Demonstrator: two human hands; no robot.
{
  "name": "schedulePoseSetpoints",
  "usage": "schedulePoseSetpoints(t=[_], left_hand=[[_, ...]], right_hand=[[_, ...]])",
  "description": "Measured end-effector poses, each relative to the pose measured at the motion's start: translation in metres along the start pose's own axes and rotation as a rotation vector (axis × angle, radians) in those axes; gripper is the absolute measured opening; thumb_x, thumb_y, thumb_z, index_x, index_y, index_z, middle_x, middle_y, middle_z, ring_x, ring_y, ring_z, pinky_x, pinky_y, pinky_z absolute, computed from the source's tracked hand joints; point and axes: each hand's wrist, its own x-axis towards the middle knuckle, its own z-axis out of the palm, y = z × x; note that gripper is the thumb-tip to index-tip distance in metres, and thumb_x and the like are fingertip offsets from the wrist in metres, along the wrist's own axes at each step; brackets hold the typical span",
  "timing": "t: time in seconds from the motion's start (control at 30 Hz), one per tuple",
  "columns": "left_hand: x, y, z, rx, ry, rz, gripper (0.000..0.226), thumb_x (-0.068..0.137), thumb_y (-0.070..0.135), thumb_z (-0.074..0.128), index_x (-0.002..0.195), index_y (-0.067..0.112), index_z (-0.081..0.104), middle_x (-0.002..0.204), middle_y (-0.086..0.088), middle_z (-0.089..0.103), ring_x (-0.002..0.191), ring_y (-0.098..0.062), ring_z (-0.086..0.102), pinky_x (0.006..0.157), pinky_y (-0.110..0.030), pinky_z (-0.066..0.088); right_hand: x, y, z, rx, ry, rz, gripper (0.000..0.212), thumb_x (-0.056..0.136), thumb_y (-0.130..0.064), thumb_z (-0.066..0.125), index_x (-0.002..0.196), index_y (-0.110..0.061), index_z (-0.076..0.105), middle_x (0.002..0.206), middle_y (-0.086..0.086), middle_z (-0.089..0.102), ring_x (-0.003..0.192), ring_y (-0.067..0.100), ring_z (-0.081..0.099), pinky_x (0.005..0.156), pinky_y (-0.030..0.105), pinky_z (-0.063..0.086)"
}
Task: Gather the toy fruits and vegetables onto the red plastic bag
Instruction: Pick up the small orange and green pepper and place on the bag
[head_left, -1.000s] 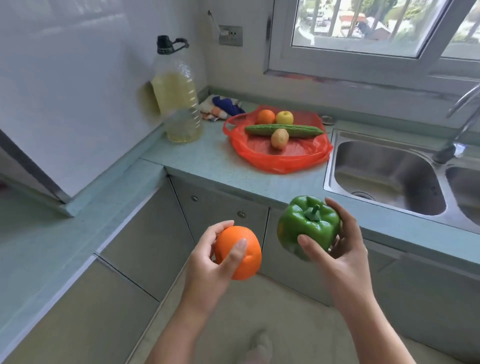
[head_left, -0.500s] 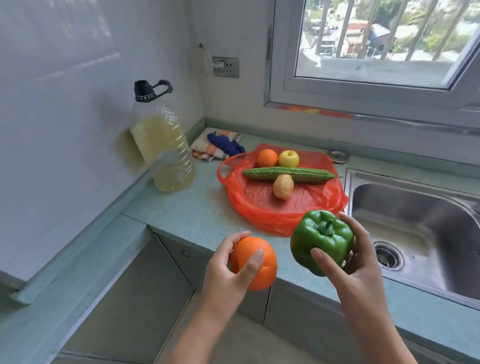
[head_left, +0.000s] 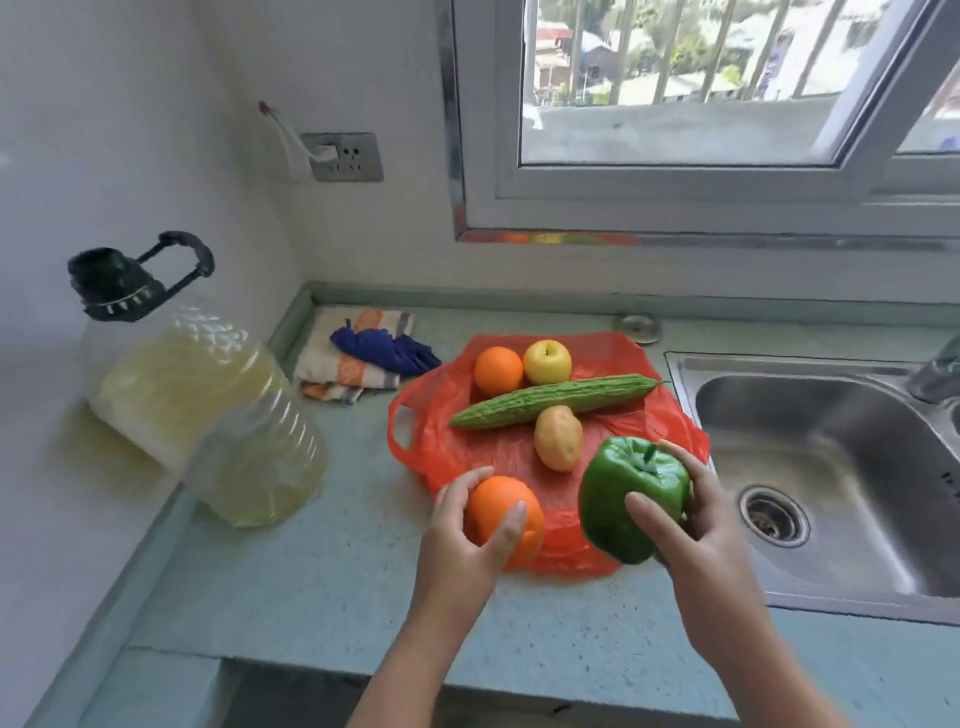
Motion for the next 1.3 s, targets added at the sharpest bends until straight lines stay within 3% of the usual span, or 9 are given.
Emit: schedulePoseSetpoints(t=[0.2,0.37,0.47,0.53,0.67,0.83,1.1,1.3], left_hand=[[0.070,-0.021,-0.003,0.027,-0.028,0.033,0.042,0.058,0.064,0.054,0.097,0.050,0.047,0.110,0.021,0.046,0.097,0.003,0.051,0.075,-0.014,0.040],[0.092,-0.043,0.000,0.089,-0.037,0.024,0.040,0.071,0.043,0.066,0.106,0.039,0.048,0.110,0.017,0.041,0.096,-0.001,0.048,0.075,-0.010,0.034],[0.106,-0.049,0.005,0.130,-0.031,0.007,0.040,0.073,0.038,0.070,0.108,0.033,0.050,0.111,0.010,0.044,0.098,-0.008,0.047,0.072,-0.006,0.033],[0.113,-0.050,0.012,0.141,-0.039,0.008,0.044,0.069,0.046,0.067,0.108,0.033,0.051,0.109,0.013,0.044,0.098,-0.007,0.047,0.072,-0.002,0.033],[0.125,-0.048,0.027,0.208,-0.099,0.043,0.070,0.058,0.063,0.052,0.116,0.025,0.053,0.109,0.015,0.043,0.103,-0.006,0.045,0.080,0.004,0.027],[0.143,-0.054,0.039,0.369,-0.123,0.086,0.072,0.069,0.051,0.066,0.128,0.017,0.044,0.119,0.009,0.041,0.111,-0.006,0.040,0.095,-0.016,0.029],[0.161,-0.065,0.061,0.507,-0.150,0.148,0.075,0.062,0.063,0.048,0.119,0.014,0.051,0.116,0.005,0.046,0.112,-0.014,0.045,0.093,-0.017,0.028],[0.171,-0.076,0.068,0.614,-0.088,0.221,0.069,0.068,0.057,0.051,0.118,0.009,0.056,0.117,-0.008,0.056,0.109,-0.027,0.051,0.093,-0.031,0.035]], right_hand=[[0.040,0.014,0.035,-0.014,0.067,0.031,0.066,0.049,-0.041,0.076,0.111,-0.039,0.054,0.112,-0.005,0.061,0.094,0.010,0.064,0.070,0.023,0.054],[0.069,0.030,0.029,-0.132,0.133,0.067,0.056,0.057,-0.032,0.072,0.108,-0.044,0.051,0.112,-0.009,0.056,0.096,0.008,0.059,0.062,0.014,0.051],[0.088,0.043,0.020,-0.278,0.134,0.090,0.065,0.059,-0.035,0.077,0.116,-0.041,0.047,0.116,-0.011,0.052,0.103,0.011,0.055,0.078,0.026,0.050],[0.101,0.051,0.013,-0.366,0.123,0.115,0.068,0.065,-0.028,0.081,0.121,-0.036,0.045,0.118,-0.006,0.051,0.105,0.015,0.053,0.089,0.035,0.047],[0.128,0.060,0.000,-0.463,0.114,0.137,0.068,0.071,-0.022,0.076,0.129,-0.026,0.041,0.119,-0.002,0.048,0.105,0.017,0.050,0.089,0.032,0.041],[0.160,0.079,-0.011,-0.520,0.111,0.196,0.074,0.072,-0.021,0.076,0.133,-0.015,0.036,0.130,0.007,0.046,0.116,0.022,0.046,0.091,0.028,0.034],[0.192,0.098,-0.010,-0.680,0.133,0.179,0.078,0.067,-0.026,0.079,0.131,-0.010,0.038,0.132,0.013,0.047,0.123,0.026,0.042,0.101,0.034,0.032],[0.201,0.104,-0.010,-0.731,0.145,0.207,0.081,0.067,-0.032,0.078,0.133,-0.011,0.035,0.135,0.013,0.044,0.125,0.025,0.040,0.099,0.032,0.031]])
